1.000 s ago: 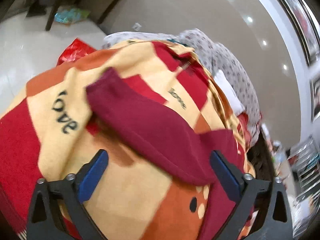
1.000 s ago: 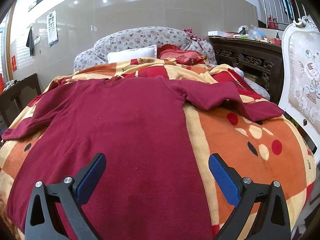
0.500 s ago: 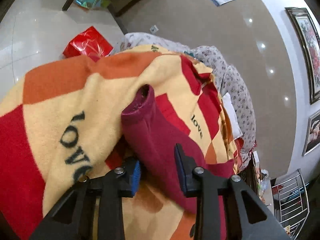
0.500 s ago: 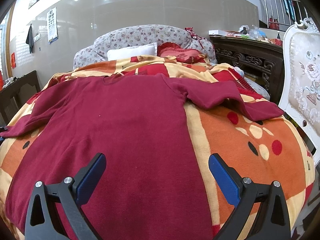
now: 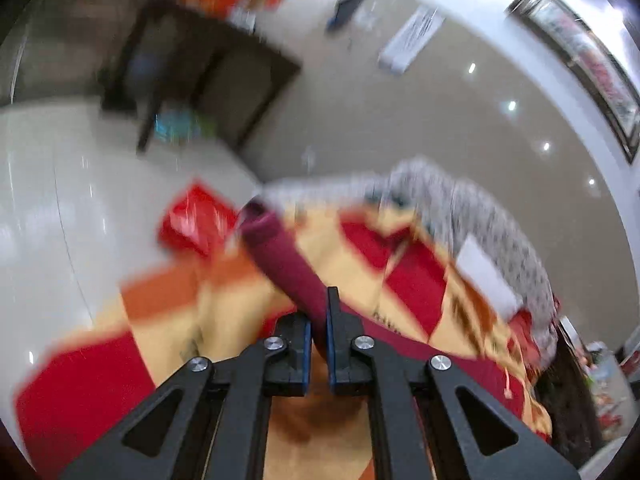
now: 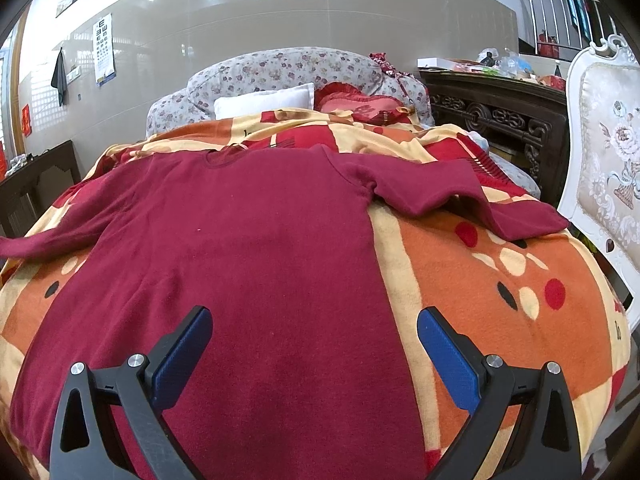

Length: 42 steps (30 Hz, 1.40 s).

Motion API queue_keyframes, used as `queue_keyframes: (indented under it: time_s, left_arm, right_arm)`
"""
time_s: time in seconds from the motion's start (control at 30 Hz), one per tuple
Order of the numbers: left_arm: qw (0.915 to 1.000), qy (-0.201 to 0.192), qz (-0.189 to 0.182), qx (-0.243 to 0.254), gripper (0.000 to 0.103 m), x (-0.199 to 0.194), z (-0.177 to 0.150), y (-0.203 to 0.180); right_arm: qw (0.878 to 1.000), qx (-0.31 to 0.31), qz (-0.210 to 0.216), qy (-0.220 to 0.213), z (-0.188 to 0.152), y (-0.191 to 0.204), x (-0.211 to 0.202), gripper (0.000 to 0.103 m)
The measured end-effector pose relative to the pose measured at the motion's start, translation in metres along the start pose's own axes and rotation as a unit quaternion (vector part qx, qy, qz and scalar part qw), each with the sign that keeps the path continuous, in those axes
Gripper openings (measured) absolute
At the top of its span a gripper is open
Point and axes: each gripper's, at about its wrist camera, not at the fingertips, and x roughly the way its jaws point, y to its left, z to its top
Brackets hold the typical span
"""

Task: Fold small clothes
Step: 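Carry the held sleeve across the sweatshirt body with the left gripper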

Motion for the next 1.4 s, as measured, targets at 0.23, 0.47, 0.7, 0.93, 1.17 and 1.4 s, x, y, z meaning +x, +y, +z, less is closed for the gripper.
queue_keyframes:
  time_s: [0.23,0.47,0.7,0.93,1.17,1.4]
  left_arm:
    - [0.9948,0.016,-0.044,0.09,0.005,-0.003,-0.009,-0.058]
    - [0.9558,0.066,-0.156,0.24,0.005,0.007,-0.101,-0.203]
    - [0.8822,0.12,-0.244,0.384,0.005,0.014,-0.232,-0.337]
    - [0.8304,0.185,-0.289,0.439,0.005,0.022,-0.334,-0.398]
    - [0.8218,0.21,-0.286,0.446,0.006,0.035,-0.37,-0.408]
    - [0.8034,0.278,-0.312,0.424,0.064,0.041,-0.386,-0.401]
  right_arm:
    - [1.0,-0.002,-0.001,0.001,0.0,-0.001,0.0,0.103]
    - [1.0,-0.001,-0.001,0.0,-0.001,0.0,0.001,0.103]
    - [1.0,0.008,0.008,-0.004,-0.002,-0.002,0.001,0.103]
    - [1.0,0.013,0.015,0.0,-0.003,-0.004,0.003,0.103]
    - [1.0,0.021,0.022,0.005,-0.003,-0.008,0.001,0.103]
    - [0.999,0.024,0.026,0.01,-0.002,-0.008,0.0,0.103]
